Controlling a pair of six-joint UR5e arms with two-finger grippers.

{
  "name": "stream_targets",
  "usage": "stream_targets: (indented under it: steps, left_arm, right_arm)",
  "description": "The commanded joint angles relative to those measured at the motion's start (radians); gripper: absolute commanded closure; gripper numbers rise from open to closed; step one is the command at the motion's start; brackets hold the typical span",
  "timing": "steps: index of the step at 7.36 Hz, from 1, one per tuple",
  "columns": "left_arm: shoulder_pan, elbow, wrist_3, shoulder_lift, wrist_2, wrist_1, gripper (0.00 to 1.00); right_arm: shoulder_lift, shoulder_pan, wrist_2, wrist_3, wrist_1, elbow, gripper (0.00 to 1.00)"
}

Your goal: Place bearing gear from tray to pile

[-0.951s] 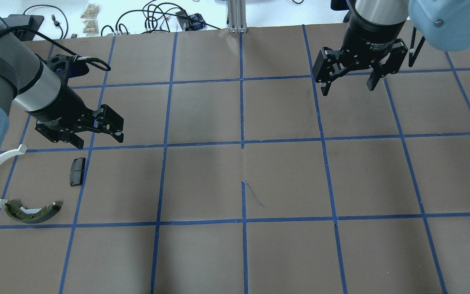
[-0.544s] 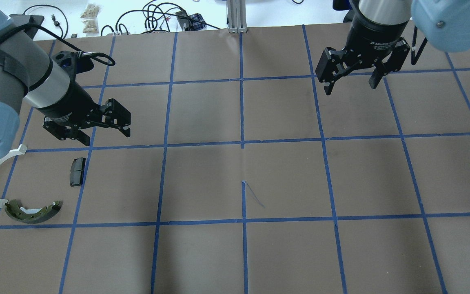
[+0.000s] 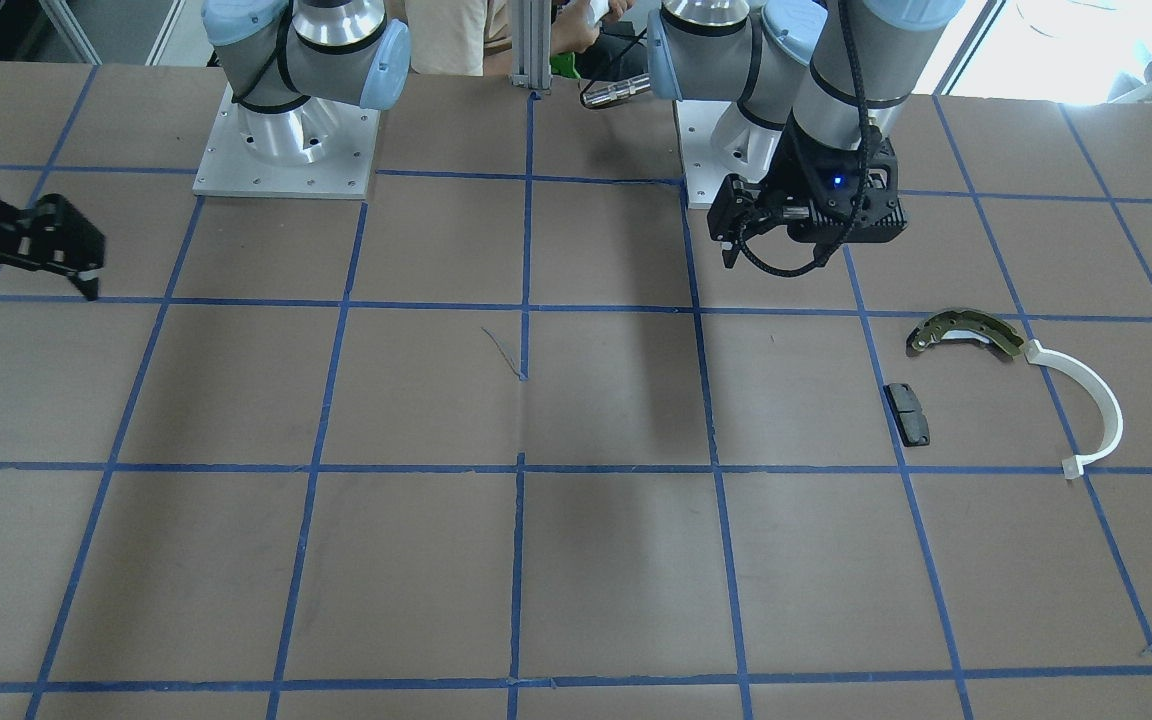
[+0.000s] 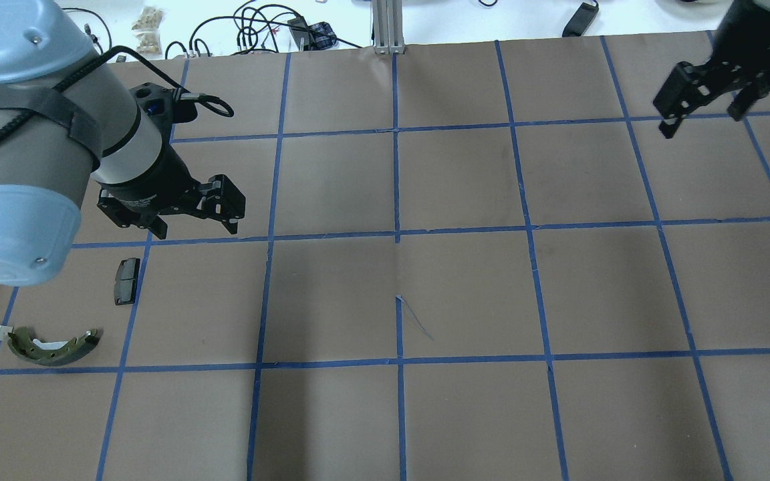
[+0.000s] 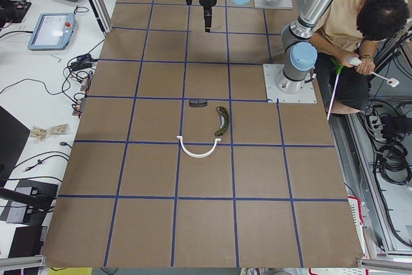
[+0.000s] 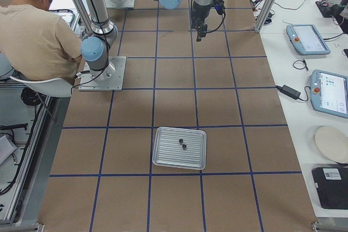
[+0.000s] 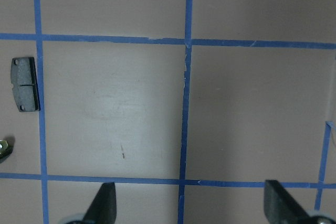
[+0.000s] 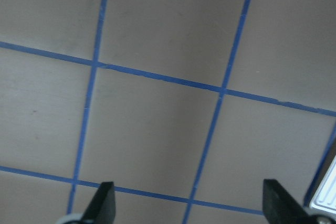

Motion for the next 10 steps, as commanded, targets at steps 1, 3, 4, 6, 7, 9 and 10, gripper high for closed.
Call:
stream_targets:
  steps: [1,3,4,6,7,9,10]
  left_arm:
    - [-0.004,0.002,0.007,0.016,-0.007,-0.005,0.00]
    - [0.003,0.002,0.052,0.023,-0.017,-0.006,0.00]
    - [0.006,0.002,0.067,0.022,-0.019,-0.009,0.00]
    - [0.023,0.015,0.069,0.016,-0.072,-0.008,0.00]
    - [0.043,0.012,0.075,0.017,-0.068,-0.012,0.00]
    - [0.019,0.015,0.052,0.005,-0.042,-0.011,0.00]
    - [0.017,0.015,0.081,0.014,-0.048,-0.003,0.00]
  right_arm:
    - [0.060,-0.230,-0.037,-0.204,-0.063,0.001,0.00]
    - [0.184,-0.408,-0.039,-0.283,-0.161,0.002,0.00]
    - [0.265,-0.468,-0.036,-0.373,-0.250,0.002,0.00]
    - [0.390,-0.533,-0.037,-0.435,-0.367,0.002,0.00]
    - [0.434,-0.541,-0.043,-0.435,-0.413,0.002,0.00]
    - [0.490,-0.587,-0.043,-0.426,-0.448,0.013,0.00]
    - [0.490,-0.588,-0.043,-0.413,-0.464,0.040,0.00]
